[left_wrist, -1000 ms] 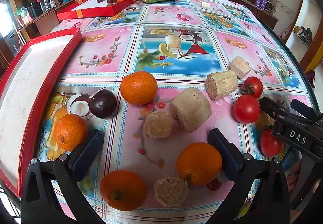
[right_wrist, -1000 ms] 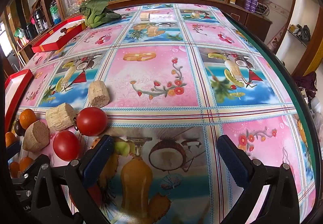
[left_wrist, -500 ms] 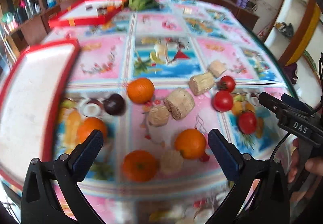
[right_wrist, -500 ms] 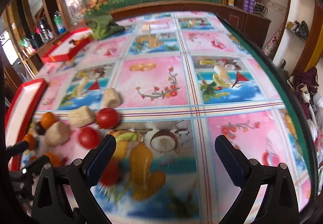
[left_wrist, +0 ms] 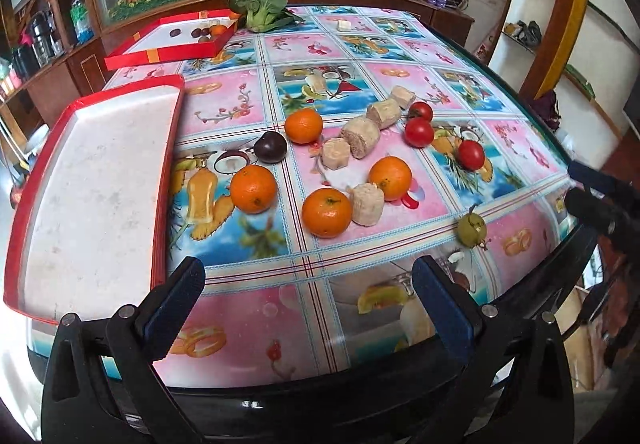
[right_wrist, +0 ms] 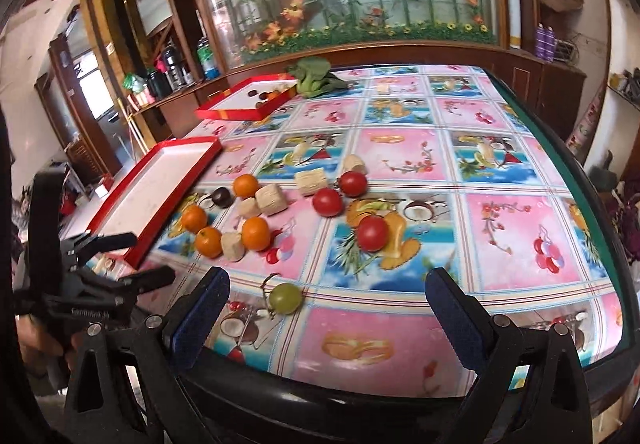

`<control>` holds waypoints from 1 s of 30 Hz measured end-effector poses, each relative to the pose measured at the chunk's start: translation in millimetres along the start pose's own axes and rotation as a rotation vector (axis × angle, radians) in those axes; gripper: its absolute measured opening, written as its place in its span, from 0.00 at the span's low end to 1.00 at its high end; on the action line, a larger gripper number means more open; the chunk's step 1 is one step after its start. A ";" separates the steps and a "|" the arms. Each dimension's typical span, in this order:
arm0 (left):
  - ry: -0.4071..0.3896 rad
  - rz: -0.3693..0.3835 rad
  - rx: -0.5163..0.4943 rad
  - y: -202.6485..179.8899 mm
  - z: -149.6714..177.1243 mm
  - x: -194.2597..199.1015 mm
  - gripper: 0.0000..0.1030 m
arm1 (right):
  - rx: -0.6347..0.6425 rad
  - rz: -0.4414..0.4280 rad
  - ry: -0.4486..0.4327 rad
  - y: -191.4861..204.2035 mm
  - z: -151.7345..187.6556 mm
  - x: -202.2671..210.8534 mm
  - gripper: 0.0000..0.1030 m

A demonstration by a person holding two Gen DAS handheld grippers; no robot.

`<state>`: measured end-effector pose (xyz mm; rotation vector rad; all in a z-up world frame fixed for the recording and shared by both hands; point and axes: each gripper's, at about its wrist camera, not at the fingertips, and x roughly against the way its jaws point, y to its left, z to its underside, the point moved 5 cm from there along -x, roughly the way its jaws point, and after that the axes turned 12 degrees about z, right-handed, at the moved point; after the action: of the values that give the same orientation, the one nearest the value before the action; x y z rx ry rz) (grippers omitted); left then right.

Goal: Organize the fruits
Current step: 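Move the left tool to an orange while the right tool grasps the green apple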

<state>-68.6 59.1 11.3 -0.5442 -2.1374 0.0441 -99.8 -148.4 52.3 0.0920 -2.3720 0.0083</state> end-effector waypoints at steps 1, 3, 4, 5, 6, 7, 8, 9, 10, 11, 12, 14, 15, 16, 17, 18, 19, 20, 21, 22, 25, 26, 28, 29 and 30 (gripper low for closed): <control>-0.009 0.013 0.011 1.5 -1.7 1.9 1.00 | 0.011 -0.003 0.006 3.6 1.0 -1.0 0.95; -0.024 0.015 0.021 4.4 -5.0 4.0 1.00 | 0.023 -0.014 0.011 8.1 0.5 -0.8 0.94; -0.030 0.011 0.030 8.4 -6.3 5.9 1.00 | 0.027 -0.016 0.013 9.4 -0.3 -1.2 0.94; -0.032 0.012 0.043 12.6 -6.7 6.4 1.00 | 0.031 -0.017 0.013 10.8 -1.0 -1.0 0.94; -0.029 0.017 0.058 16.3 -6.4 5.9 1.00 | 0.034 -0.017 0.012 12.0 -1.4 -0.9 0.94; -0.020 0.025 0.083 21.5 -5.5 3.8 1.00 | 0.036 -0.021 0.013 12.4 -0.9 -1.1 0.94; -0.013 0.036 0.104 24.8 -4.9 1.4 1.00 | 0.039 -0.027 0.017 13.9 -0.2 -2.3 0.94; -0.006 0.051 0.121 27.8 -4.4 -1.3 1.00 | 0.041 -0.035 0.025 15.0 1.4 -3.7 0.94; -0.003 0.061 0.135 30.3 -4.0 -4.1 0.99 | 0.043 -0.042 0.036 15.7 2.7 -6.0 0.93; 0.002 0.058 0.142 32.1 -4.2 -6.7 0.96 | 0.051 -0.050 0.049 17.8 4.4 -8.5 0.89; 0.007 0.053 0.146 33.4 -4.0 -8.5 0.94 | 0.062 -0.058 0.058 20.6 5.9 -10.0 0.86; 0.014 0.069 0.146 30.8 -2.8 -11.6 0.94 | 0.092 -0.066 0.062 25.5 7.8 -11.0 0.82; 0.020 0.084 0.133 26.6 -2.0 -12.9 0.92 | 0.106 -0.068 0.060 27.4 8.7 -11.0 0.82; 0.027 0.094 0.116 22.6 -1.4 -14.1 0.90 | 0.115 -0.069 0.059 29.5 9.4 -10.9 0.81; 0.035 0.101 0.097 17.9 -1.2 -15.7 0.84 | 0.118 -0.071 0.063 30.3 10.1 -11.9 0.78; 0.045 0.106 0.075 12.2 -0.7 -18.4 0.78 | 0.121 -0.077 0.071 31.5 10.7 -13.6 0.72; 0.055 0.113 0.063 9.4 -1.3 -20.1 0.75 | 0.122 -0.085 0.080 32.9 11.7 -15.6 0.70; 0.064 0.119 0.056 7.0 -1.8 -22.1 0.71 | 0.126 -0.091 0.090 34.8 12.5 -18.0 0.66; 0.075 0.124 0.046 4.6 -2.7 -25.1 0.68 | 0.132 -0.093 0.097 36.7 13.5 -20.6 0.65; 0.082 0.124 0.041 3.1 -3.9 -27.2 0.68 | 0.139 -0.094 0.103 38.9 15.1 -23.4 0.64; 0.104 0.133 0.020 0.6 -8.2 -33.3 0.56 | 0.151 -0.098 0.125 44.4 18.1 -29.8 0.57; 0.109 0.137 0.015 0.6 -9.7 -35.3 0.53 | 0.154 -0.099 0.131 45.5 19.1 -32.1 0.56; 0.120 0.136 0.008 2.0 -12.8 -40.7 0.51 | 0.157 -0.094 0.139 46.5 20.7 -35.3 0.53; 0.124 0.133 0.005 3.2 -13.6 -43.0 0.51 | 0.157 -0.090 0.143 46.6 21.1 -37.8 0.52; 0.128 0.132 0.003 4.2 -14.0 -45.2 0.49 | 0.156 -0.089 0.146 47.1 21.4 -40.0 0.51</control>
<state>-33.6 42.6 -16.2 -0.6676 -1.9749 0.0842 -89.3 -99.6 10.1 0.2634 -2.2162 0.1522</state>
